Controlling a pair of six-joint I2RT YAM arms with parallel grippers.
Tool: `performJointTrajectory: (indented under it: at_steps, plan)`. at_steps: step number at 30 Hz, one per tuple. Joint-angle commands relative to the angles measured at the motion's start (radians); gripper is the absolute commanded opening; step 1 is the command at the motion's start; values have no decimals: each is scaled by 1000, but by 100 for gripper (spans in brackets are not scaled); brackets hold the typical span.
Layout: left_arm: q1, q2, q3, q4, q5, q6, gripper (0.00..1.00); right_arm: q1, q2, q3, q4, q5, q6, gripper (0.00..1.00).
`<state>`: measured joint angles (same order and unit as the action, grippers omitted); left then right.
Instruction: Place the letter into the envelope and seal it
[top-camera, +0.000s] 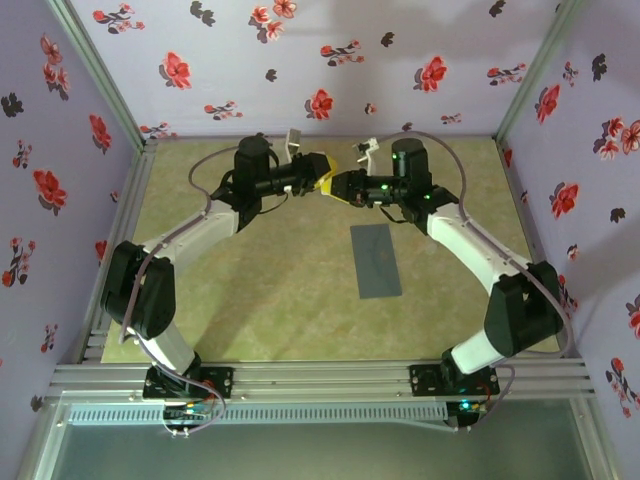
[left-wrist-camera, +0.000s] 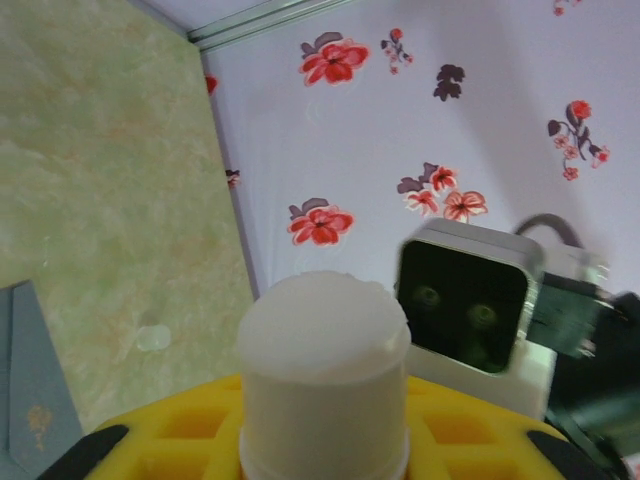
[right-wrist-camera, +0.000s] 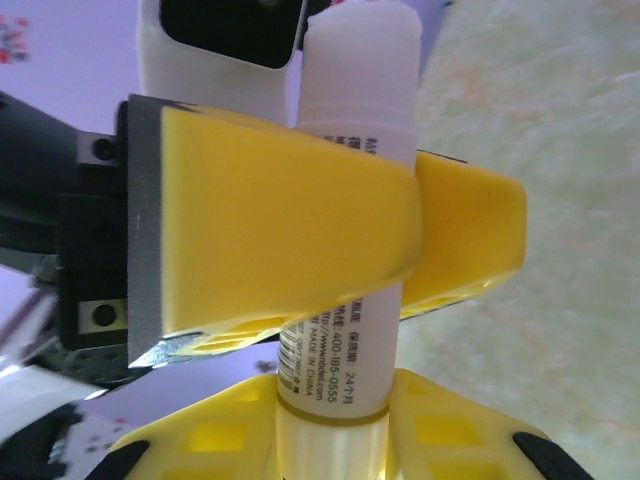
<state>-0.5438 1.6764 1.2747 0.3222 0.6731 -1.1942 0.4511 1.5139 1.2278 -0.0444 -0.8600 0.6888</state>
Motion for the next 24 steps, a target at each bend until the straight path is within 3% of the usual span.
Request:
performJointTrajectory:
  at_steps: [1, 8, 14, 24]
  plan:
    - [-30, -11, 50, -62, -31, 18, 0, 99, -17, 75, -247, 241, -246, 15]
    - [-64, -20, 111, -244, -86, 59, 0, 246, 21, 133, -329, 600, -374, 14]
    - [-86, -17, 135, -291, -99, 52, 0, 349, 50, 96, -260, 798, -426, 14]
    - [-87, -1, 135, -287, -96, 71, 0, 363, 50, 39, -185, 859, -389, 17]
